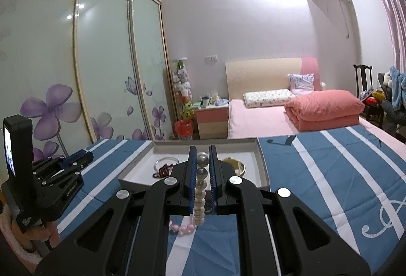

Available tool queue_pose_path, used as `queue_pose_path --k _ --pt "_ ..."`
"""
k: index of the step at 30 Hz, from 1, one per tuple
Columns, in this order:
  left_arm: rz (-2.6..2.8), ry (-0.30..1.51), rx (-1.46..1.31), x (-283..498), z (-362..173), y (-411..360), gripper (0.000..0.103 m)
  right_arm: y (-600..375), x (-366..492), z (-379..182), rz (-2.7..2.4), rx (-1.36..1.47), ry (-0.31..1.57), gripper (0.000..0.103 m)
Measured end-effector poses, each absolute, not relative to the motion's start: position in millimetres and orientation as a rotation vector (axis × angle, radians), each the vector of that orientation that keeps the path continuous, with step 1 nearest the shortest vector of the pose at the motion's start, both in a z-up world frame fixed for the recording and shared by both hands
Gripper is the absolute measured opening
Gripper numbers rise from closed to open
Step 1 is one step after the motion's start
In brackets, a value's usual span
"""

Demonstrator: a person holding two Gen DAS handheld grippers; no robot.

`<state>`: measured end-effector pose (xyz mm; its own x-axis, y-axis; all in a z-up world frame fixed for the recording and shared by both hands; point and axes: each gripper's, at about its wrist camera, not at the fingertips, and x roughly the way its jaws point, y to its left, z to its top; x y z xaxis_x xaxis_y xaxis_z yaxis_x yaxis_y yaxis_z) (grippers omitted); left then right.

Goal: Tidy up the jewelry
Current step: 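Lift the pearl and the pearl necklace and carry both over the tray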

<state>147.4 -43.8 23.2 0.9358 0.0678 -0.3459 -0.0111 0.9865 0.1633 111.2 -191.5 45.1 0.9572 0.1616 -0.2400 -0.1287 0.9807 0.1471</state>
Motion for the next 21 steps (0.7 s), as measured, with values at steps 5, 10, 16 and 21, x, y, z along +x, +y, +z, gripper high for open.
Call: queue_pose_path --k 5,10,16,21 --pt "0.034 0.341 0.155 148.7 24.8 -49.2 0.014 -190.1 111.6 47.5 0.139 0.119 0.225 0.01" --pt "0.026 0.334 0.15 152.0 25.6 -53.0 0.014 -189.6 114.5 48.5 0.138 0.114 0.204 0.01" --pt "0.028 0.327 0.146 156.0 26.4 -54.0 0.014 -188.2 117.8 50.2 0.145 0.111 0.182 0.01" --pt "0.029 0.324 0.146 157.7 26.6 -54.3 0.014 -186.2 119.8 51.9 0.148 0.104 0.168 0.01"
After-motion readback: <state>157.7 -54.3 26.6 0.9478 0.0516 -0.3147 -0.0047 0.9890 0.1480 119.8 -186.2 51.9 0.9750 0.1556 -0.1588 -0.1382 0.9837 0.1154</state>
